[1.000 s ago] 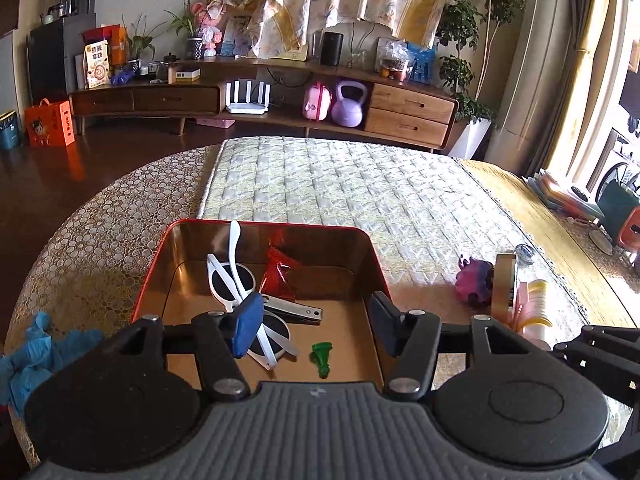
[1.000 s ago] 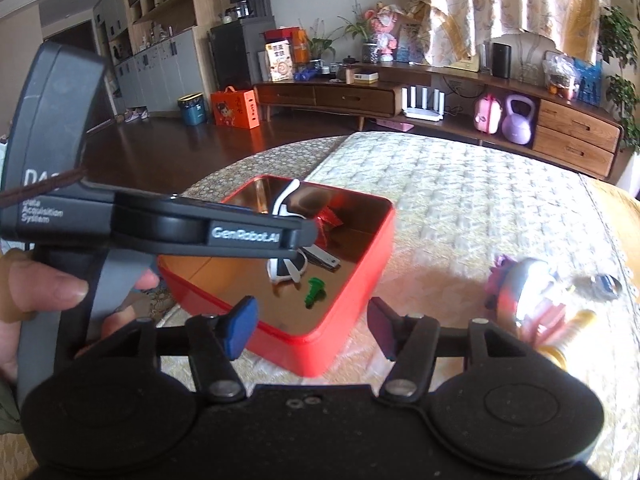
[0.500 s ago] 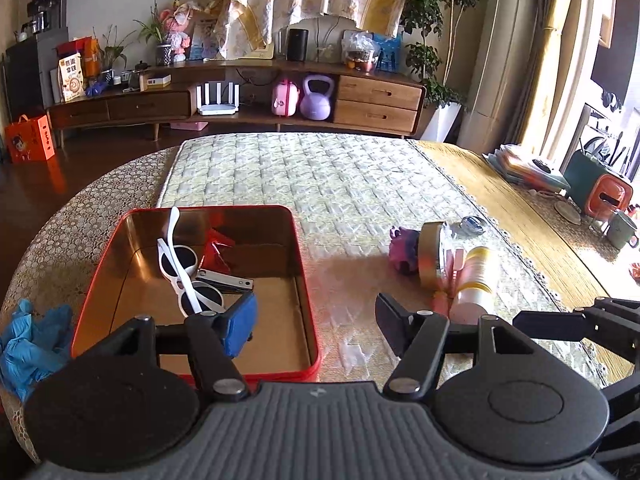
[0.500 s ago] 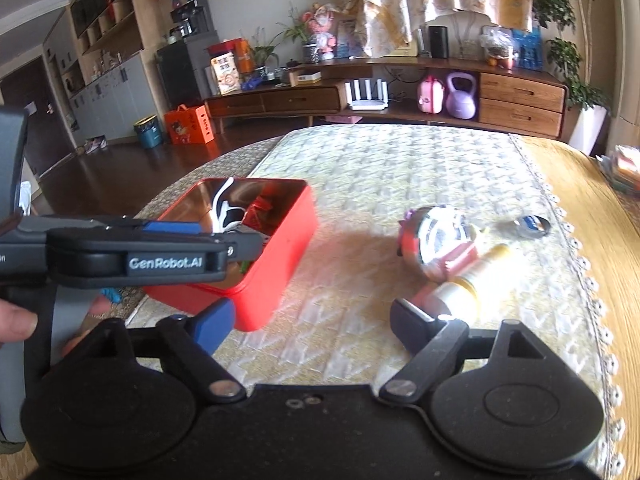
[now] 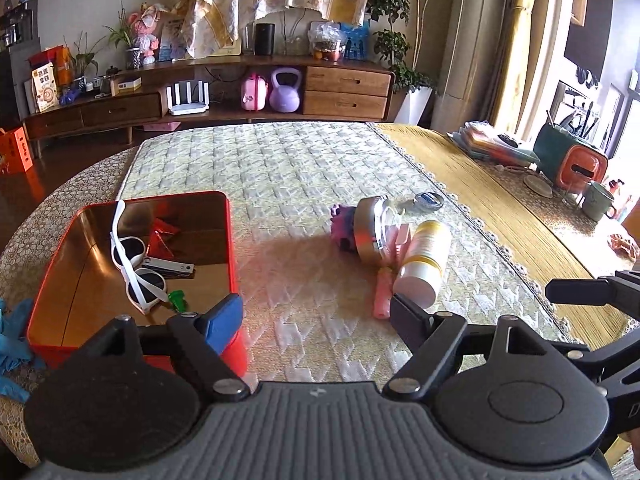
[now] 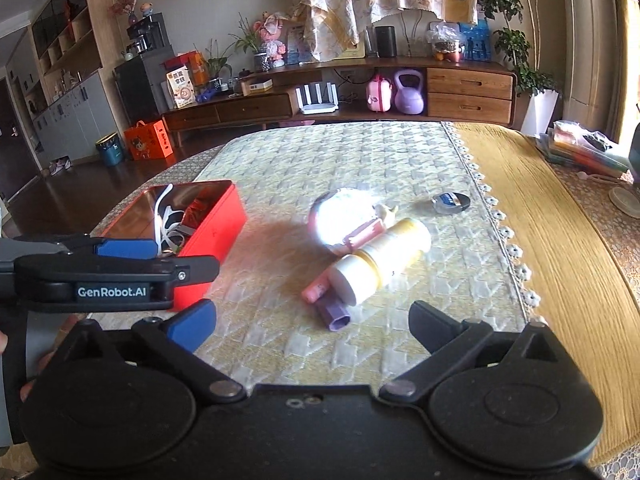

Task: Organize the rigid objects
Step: 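Withdraw both open tools from the tin back toward the pile, then reach the right tool toward the white-yellow bottle in the pile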

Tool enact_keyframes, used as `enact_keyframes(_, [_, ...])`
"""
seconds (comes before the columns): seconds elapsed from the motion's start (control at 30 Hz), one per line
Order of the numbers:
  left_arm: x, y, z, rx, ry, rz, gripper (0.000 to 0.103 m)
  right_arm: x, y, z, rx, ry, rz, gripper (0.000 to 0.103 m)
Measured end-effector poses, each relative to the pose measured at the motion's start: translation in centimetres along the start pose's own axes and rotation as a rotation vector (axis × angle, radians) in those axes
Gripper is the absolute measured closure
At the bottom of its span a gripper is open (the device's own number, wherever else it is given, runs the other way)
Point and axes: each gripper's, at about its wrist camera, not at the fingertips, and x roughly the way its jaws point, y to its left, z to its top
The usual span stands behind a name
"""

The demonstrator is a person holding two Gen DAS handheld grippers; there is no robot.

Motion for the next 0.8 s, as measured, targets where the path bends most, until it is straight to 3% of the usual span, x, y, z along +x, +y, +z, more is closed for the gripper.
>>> enact_keyframes(0.3, [1.2,-2.7,-0.8,0.01,0.021,-0.062,0.021,-1.2,-4.7,0.0,0.079,-0.016,-0.056,0.0])
enact_keyframes(0.57, [3.1,-5.4,-2.0,0.057,0.054,-0.109,0.021,-0.4,-6.6,0.7,0.092,-0.001,-0.085,0.0])
enact_keyframes(0.8, [5.2,-6.1,-1.6,0.079,0.061,-0.073,0.02,1.6,-7.7,1.8,0.111,0.021,-0.088,0.0])
